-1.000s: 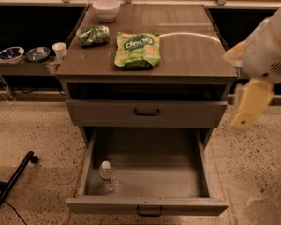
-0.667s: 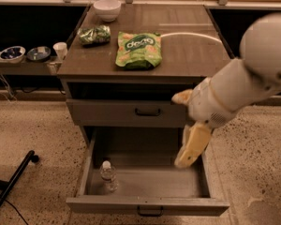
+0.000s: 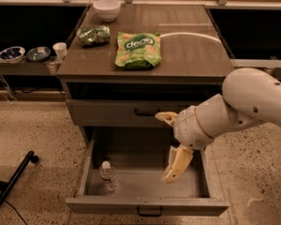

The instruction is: Pick water bottle from middle drawer and place on counter

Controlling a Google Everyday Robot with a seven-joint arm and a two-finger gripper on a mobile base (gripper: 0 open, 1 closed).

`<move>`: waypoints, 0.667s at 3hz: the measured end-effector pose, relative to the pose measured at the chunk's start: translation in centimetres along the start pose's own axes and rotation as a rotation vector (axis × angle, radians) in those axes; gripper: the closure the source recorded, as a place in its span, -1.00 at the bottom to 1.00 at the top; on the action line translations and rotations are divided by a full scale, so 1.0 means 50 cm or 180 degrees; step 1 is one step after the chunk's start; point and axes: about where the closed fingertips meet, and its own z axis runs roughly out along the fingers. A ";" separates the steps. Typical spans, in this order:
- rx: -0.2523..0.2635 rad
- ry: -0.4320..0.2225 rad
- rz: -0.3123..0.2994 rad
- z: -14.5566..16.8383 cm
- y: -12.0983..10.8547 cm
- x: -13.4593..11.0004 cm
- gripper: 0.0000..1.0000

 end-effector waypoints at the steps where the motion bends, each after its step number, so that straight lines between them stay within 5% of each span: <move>1: 0.0052 -0.0288 0.0040 0.043 0.005 0.011 -1.00; 2: 0.0309 -0.0342 0.0016 0.050 -0.037 0.013 -1.00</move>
Offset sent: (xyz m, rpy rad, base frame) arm -0.0034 0.0092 -0.0182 0.0810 0.0021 -0.0097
